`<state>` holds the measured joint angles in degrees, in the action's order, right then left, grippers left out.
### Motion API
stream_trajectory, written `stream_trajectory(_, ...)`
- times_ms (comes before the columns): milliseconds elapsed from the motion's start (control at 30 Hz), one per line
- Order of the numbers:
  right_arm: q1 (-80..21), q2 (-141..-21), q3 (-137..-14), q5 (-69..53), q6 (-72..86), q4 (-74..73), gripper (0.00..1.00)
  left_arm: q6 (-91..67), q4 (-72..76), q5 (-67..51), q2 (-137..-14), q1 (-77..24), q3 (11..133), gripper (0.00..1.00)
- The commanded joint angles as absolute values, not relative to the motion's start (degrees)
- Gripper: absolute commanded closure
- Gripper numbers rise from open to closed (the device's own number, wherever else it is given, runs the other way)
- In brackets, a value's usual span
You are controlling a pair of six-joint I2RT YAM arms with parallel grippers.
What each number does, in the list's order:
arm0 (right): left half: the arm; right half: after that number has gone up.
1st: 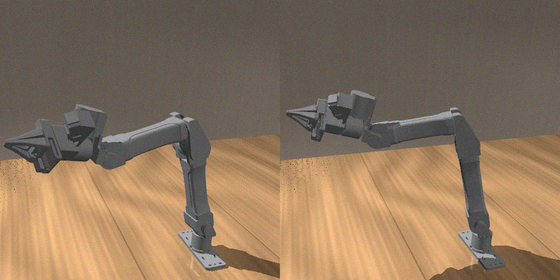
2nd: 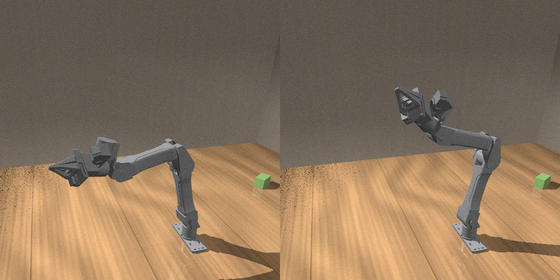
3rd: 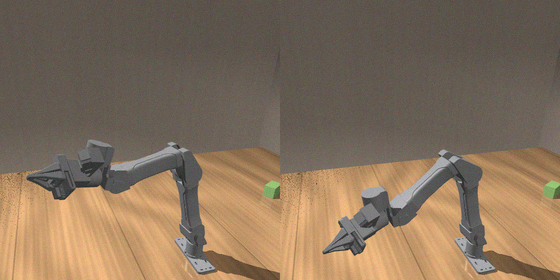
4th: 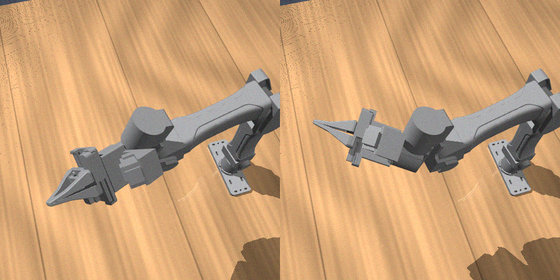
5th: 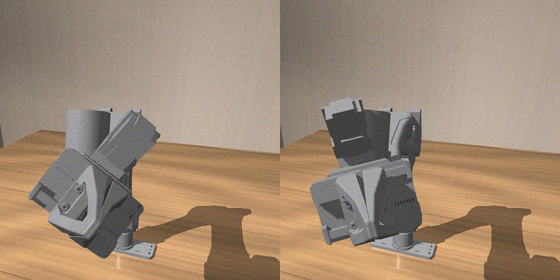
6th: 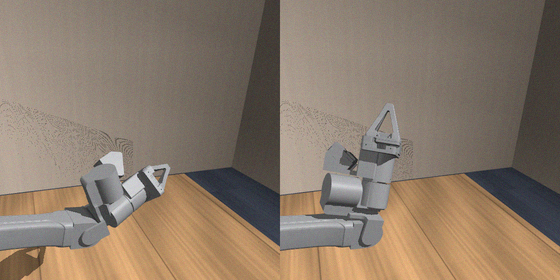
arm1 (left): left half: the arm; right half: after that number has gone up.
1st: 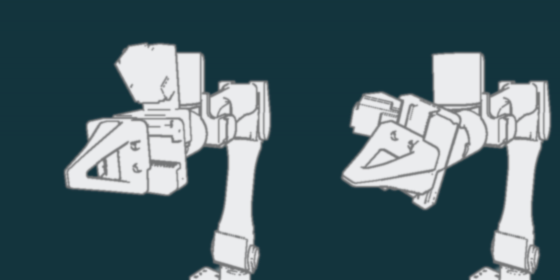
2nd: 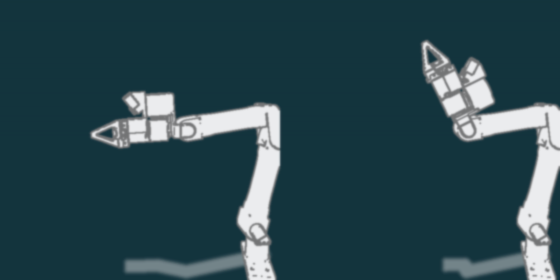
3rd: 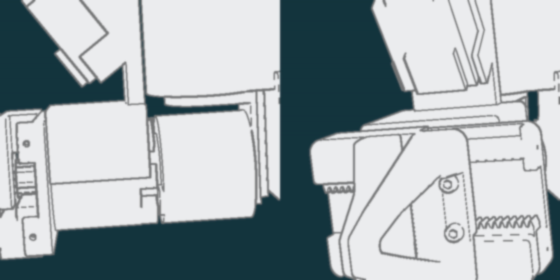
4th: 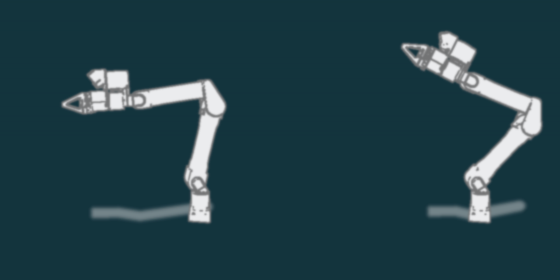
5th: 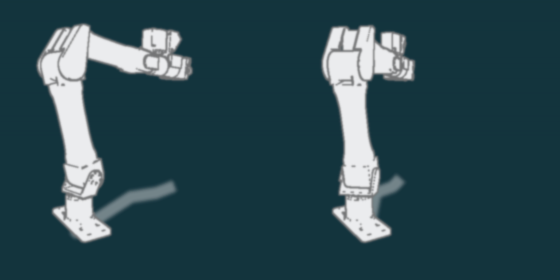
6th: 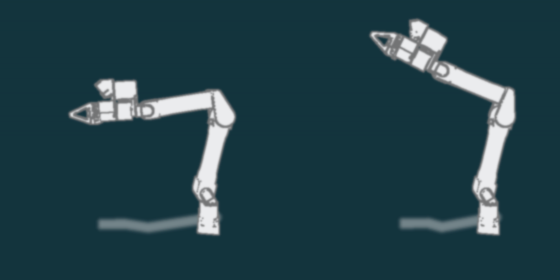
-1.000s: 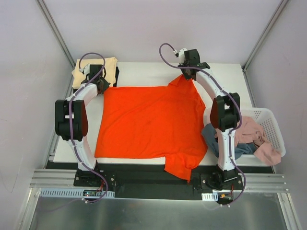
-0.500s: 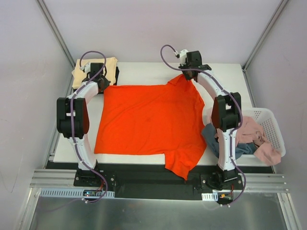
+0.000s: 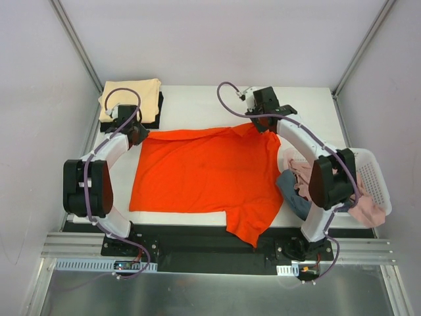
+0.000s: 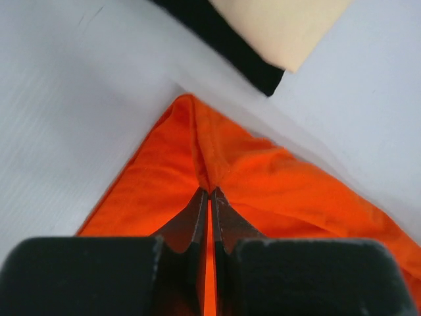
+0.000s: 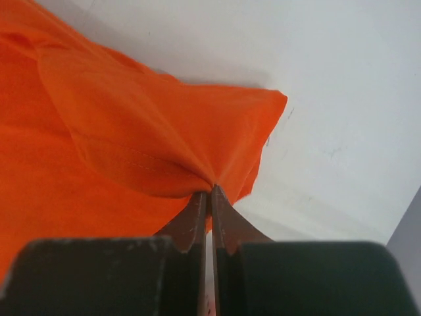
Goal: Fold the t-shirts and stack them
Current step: Fold the flattened tshirt in 1/3 of the way
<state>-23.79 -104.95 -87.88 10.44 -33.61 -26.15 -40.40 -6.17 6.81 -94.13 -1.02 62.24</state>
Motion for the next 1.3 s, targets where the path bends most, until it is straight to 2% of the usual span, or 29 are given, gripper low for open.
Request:
stream_trajectory(0, -24.96, -97.83, -83.94, 14.23, -30.76, -31.37, 0.99, -41.92, -5.97, 6.94, -86.15, -0.35, 55.82, 1.00)
stream_trajectory(233, -26.80, -92.12, -78.05, 14.33, -28.13, -35.33, 0.99, -41.57, -8.87, 10.81, -80.25, -0.35, 50.89, 1.00)
stream_trajectory(567, -29.88, -91.76, -76.73, 13.19, -24.35, -45.69, 0.95, -41.92, -14.50, 13.62, -77.96, -0.35, 49.05, 1.00)
stream_trajectory(667, -30.76, -92.11, -76.38, 8.90, -21.98, -49.91, 0.87, -41.40, -16.52, 13.54, -78.22, -0.35, 49.31, 1.00)
stream_trajectory(700, -31.46, -92.11, -76.20, 7.83, -21.36, -51.31, 0.79, -41.40, -17.13, 13.36, -78.31, -0.35, 49.31, 0.99)
stream_trajectory(733, -31.81, -92.02, -75.68, 6.78, -21.18, -51.94, 0.72, -41.48, -18.10, 13.36, -78.31, -0.35, 49.31, 0.93)
stream_trajectory(767, -32.08, -91.93, -75.41, 4.85, -21.01, -52.29, 0.61, -41.57, -18.63, 13.45, -78.14, -0.35, 49.31, 0.85)
stream_trajectory(800, -32.52, -91.59, -75.32, 4.40, -21.09, -52.90, 0.43, -41.75, -19.33, 13.36, -77.87, -0.35, 49.39, 0.71)
stream_trajectory(867, -32.69, -90.88, -75.32, 4.48, -20.92, -52.91, 0.35, -41.84, -19.95, 12.83, -76.21, -0.35, 49.31, 0.52)
stream_trajectory(900, -32.70, -89.83, -75.50, 4.83, -21.01, -52.48, 0.28, -41.84, -20.04, 12.66, -75.59, -0.35, 49.31, 0.40)
stream_trajectory(933, -32.70, -89.30, -75.76, 4.66, -21.09, -52.21, 0.23, -41.66, -20.13, 12.05, -74.19, -0.35, 49.48, 0.21)
stream_trajectory(967, -32.61, -88.77, -76.63, 3.96, -21.01, -51.34, 0.20, -41.49, -20.21, 11.61, -73.48, -0.35, 49.57, 0.12)
stream_trajectory(1000, -32.52, -87.81, -76.99, 3.17, -20.92, -50.98, 0.12, -41.40, -20.21, 10.91, -72.95, -0.35, 49.74, 0.06)
stream_trajectory(1033, -32.52, -87.45, -77.43, 2.38, -20.83, -50.45, 0.08, -41.05, -20.21, 10.20, -72.34, -0.35, 50.44, 0.01)
stream_trajectory(1067, -32.35, -87.28, -77.78, 0.98, -19.87, -49.32, 0.02, -40.70, -20.13, 7.59, -72.51, -0.35, 50.97, 0.01)
stream_trajectory(1267, -28.84, -94.37, -83.92, -4.99, -10.22, -46.94, 0.03, -40.17, -19.95, -1.48, -80.93, -2.37, 57.73, 0.01)
